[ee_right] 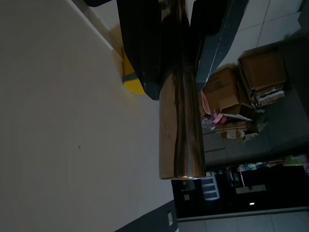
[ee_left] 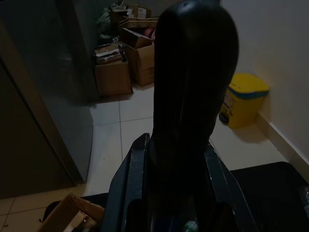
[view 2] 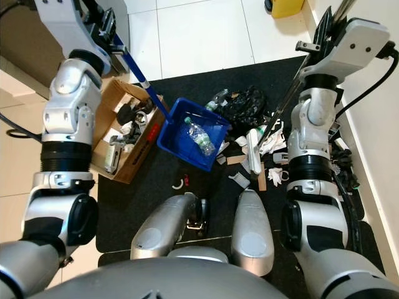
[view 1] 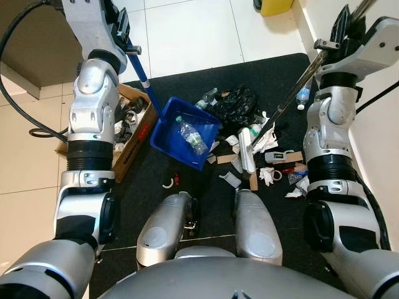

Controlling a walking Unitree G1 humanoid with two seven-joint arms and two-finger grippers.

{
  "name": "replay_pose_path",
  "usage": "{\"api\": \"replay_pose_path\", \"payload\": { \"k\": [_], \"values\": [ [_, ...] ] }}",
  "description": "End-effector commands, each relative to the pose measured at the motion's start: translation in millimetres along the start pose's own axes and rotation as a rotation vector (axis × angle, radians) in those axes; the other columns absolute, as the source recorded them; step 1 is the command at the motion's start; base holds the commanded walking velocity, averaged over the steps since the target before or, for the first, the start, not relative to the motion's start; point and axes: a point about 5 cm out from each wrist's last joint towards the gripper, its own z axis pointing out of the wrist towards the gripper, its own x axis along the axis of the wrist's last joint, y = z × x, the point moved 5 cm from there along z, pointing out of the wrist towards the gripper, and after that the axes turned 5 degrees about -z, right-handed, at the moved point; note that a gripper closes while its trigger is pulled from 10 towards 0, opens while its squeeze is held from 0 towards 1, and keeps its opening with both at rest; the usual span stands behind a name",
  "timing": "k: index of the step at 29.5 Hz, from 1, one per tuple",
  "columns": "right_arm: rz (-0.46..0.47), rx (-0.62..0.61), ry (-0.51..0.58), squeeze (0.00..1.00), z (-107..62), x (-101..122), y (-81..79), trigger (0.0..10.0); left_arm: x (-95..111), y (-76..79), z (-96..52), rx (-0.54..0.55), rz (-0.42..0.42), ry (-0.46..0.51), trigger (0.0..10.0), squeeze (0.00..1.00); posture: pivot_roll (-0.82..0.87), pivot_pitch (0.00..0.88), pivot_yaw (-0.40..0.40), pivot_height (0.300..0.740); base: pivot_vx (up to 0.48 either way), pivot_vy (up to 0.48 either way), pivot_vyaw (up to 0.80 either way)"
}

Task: Sweep floor

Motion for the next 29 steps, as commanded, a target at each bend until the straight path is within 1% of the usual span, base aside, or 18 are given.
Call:
{"api": "replay_pose_path", "payload": {
  "k": [1, 15, 22, 29],
  "values": [
    [0.007, 0.0, 0.02, 0.0, 2.7, 4.1, -3.6, 10.0, 15.5, -0.6, 0.2, -0.004, 0.015, 0.065, 10.0, 0.0, 0.09, 0.058, 0.113, 0.74, 0.0, 0.326, 0.0],
    [0.005, -0.008, 0.019, 0.0, 1.4, 3.3, -1.4, 10.0, 16.7, -0.3, 0.4, -0.006, 0.017, 0.068, 10.0, 0.0, 0.08, 0.062, 0.118, 0.74, 0.0, 0.351, 0.0],
    [0.004, -0.011, 0.019, 0.0, 1.0, 3.1, -0.8, 10.0, 17.0, 0.7, 0.5, -0.01, 0.018, 0.069, 10.0, 0.0, 0.08, 0.064, 0.12, 0.74, 0.0, 0.256, 0.0],
    [0.003, -0.012, 0.018, 0.0, 0.9, 2.7, -0.2, 10.0, 18.5, 3.4, 0.8, -0.021, 0.022, 0.077, 10.0, 0.0, 0.08, 0.066, 0.122, 0.74, 0.0, 0.035, 0.0]
  ]
}}
